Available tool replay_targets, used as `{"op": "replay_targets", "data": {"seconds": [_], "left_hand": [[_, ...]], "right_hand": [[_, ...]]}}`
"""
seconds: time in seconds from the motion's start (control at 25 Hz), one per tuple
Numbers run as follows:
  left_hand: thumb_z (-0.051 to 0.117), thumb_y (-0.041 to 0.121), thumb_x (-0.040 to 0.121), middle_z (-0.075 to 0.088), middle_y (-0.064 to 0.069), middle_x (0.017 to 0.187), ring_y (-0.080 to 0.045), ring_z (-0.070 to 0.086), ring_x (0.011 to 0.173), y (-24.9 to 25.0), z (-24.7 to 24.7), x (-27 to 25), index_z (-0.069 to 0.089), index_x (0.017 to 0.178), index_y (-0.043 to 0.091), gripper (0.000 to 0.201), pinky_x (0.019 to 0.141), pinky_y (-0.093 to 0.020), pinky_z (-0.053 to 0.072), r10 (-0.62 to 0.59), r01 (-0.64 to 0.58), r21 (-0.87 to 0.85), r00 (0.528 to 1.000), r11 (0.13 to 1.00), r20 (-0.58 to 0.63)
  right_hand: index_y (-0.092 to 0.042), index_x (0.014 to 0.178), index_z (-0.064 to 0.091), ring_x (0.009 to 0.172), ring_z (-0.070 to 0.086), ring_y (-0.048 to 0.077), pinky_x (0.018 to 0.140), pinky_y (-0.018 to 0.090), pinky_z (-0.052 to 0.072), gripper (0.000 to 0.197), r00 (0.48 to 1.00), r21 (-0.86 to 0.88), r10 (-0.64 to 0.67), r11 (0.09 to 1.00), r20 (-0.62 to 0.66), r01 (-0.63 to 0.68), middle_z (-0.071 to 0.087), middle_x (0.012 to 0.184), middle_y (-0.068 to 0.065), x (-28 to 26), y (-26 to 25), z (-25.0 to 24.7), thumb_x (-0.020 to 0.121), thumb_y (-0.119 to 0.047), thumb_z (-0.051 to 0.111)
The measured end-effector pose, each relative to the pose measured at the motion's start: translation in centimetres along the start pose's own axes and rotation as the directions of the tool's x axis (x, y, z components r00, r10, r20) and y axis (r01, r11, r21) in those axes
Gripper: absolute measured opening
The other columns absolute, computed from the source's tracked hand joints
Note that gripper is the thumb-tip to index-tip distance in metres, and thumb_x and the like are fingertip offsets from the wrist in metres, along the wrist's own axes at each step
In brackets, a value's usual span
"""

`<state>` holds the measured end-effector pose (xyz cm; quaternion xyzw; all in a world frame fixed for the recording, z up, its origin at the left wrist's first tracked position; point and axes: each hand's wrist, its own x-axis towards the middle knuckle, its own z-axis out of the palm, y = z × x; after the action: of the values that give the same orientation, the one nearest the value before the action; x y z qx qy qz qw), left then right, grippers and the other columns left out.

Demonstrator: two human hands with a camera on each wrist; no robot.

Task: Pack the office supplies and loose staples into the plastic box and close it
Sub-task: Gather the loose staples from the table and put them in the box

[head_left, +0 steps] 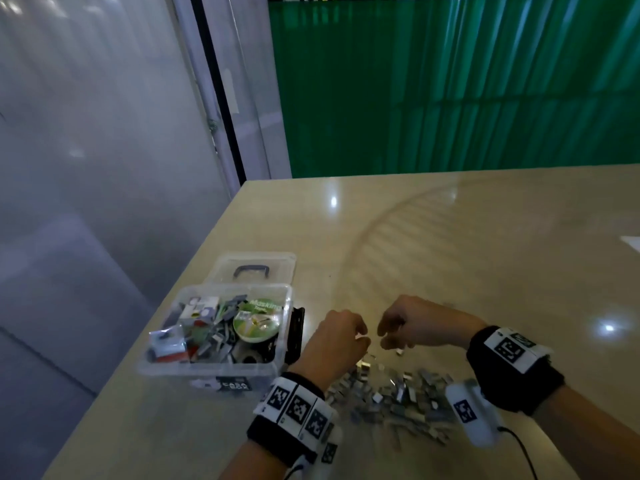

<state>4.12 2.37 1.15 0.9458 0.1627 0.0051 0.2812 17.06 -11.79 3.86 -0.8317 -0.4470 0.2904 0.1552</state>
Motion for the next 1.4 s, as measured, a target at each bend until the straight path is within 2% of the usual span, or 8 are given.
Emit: {"op": "replay_targets", "data": {"seconds": [0.24, 0.36, 0.48, 0.64, 0.8, 1.08, 1.24, 1.4], "left_hand": [[0.074, 0.044, 0.081, 0.045, -0.009, 0.133, -0.032, 0.042, 0.126, -0.8, 5.2, -0.2, 0.052, 0.137, 0.022, 0.064, 0.103, -0.047, 0.044, -0.183, 0.135, 0.226, 0.96, 0.965, 0.21], [0.075, 0.045, 0.078, 0.038, -0.009, 0.136, -0.034, 0.029, 0.132, -0.9, 7.0, -0.6, 0.048, 0.136, 0.022, 0.067, 0.105, -0.052, 0.041, -0.211, 0.155, 0.246, 0.953, 0.957, 0.218], [0.073, 0.035, 0.083, 0.041, -0.008, 0.132, -0.032, 0.029, 0.132, -0.9, 8.4, -0.6, 0.057, 0.127, 0.02, 0.049, 0.106, -0.047, 0.042, -0.187, 0.159, 0.214, 0.975, 0.964, 0.118], [0.073, 0.024, 0.087, 0.044, -0.007, 0.127, -0.03, 0.034, 0.128, -1.0, 9.1, -0.3, 0.064, 0.122, 0.024, 0.036, 0.104, -0.036, 0.042, -0.182, 0.179, 0.115, 0.983, 0.977, 0.022], [0.075, 0.017, 0.085, 0.049, -0.008, 0.121, -0.025, 0.054, 0.116, -1.7, 9.2, 0.1, 0.068, 0.116, 0.025, 0.033, 0.095, -0.03, 0.049, -0.197, 0.197, -0.005, 0.98, 0.98, -0.022], [0.08, 0.016, 0.08, 0.057, -0.005, 0.115, -0.019, 0.062, 0.1, -1.5, 8.6, 0.5, 0.066, 0.113, 0.02, 0.036, 0.086, -0.028, 0.054, -0.241, 0.239, -0.106, 0.97, 0.965, -0.011], [0.084, 0.017, 0.077, 0.067, -0.003, 0.105, -0.014, 0.064, 0.09, -1.5, 8.1, 0.6, 0.069, 0.108, 0.015, 0.035, 0.08, -0.025, 0.055, -0.277, 0.273, -0.169, 0.961, 0.947, 0.002], [0.084, 0.017, 0.077, 0.071, -0.003, 0.102, -0.011, 0.066, 0.089, -1.7, 7.8, 0.7, 0.074, 0.101, 0.012, 0.027, 0.082, -0.022, 0.055, -0.278, 0.273, -0.178, 0.961, 0.945, 0.001]], "right_hand": [[-0.024, 0.146, 0.044, 0.126, 0.049, 0.022, 0.092, 0.028, 0.04, 0.071, 0.983, -0.287, 0.157, 0.95, 0.099, -0.123, 0.046, 0.14, 0.002, -1.8, 4.8, 3.8, 0.085, -0.042, 0.075], [-0.023, 0.138, 0.049, 0.116, 0.05, 0.025, 0.09, 0.033, 0.046, 0.062, 0.99, -0.295, 0.12, 0.951, 0.078, -0.093, 0.044, 0.129, 0.004, -1.7, 4.9, 6.2, 0.084, -0.035, 0.076], [-0.021, 0.127, 0.056, 0.109, 0.051, 0.025, 0.082, 0.032, 0.046, 0.042, 0.998, -0.275, 0.055, 0.96, 0.003, -0.052, 0.046, 0.119, 0.004, -1.4, 4.5, 7.6, 0.087, -0.026, 0.07], [-0.018, 0.123, 0.058, 0.102, 0.049, 0.019, 0.074, 0.022, 0.033, 0.031, 1.0, -0.221, -0.007, 0.975, -0.019, 0.003, 0.049, 0.118, 0.004, -1.1, 4.3, 7.5, 0.093, -0.02, 0.063], [-0.016, 0.104, 0.066, 0.092, 0.054, 0.016, 0.073, 0.025, 0.048, 0.016, 0.998, -0.102, -0.02, 0.995, -0.065, 0.014, 0.056, 0.107, 0.002, -1.0, 4.9, 7.0, 0.089, -0.012, 0.065], [-0.013, 0.086, 0.073, 0.086, 0.065, 0.02, 0.074, 0.033, 0.057, 0.015, 0.991, -0.025, -0.015, 1.0, -0.132, 0.012, 0.068, 0.092, 0.006, -0.3, 6.0, 6.9, 0.084, 0.0, 0.065], [-0.016, 0.083, 0.076, 0.08, 0.066, 0.011, 0.064, 0.018, 0.051, 0.013, 0.988, 0.005, -0.008, 1.0, -0.157, 0.008, 0.069, 0.088, 0.0, -0.1, 6.3, 6.8, 0.083, -0.004, 0.072], [-0.016, 0.083, 0.077, 0.079, 0.068, 0.006, 0.07, 0.019, 0.055, 0.011, 0.984, 0.051, -0.015, 0.998, -0.176, 0.024, 0.073, 0.087, -0.001, -0.2, 5.9, 5.9, 0.083, -0.006, 0.074]]}}
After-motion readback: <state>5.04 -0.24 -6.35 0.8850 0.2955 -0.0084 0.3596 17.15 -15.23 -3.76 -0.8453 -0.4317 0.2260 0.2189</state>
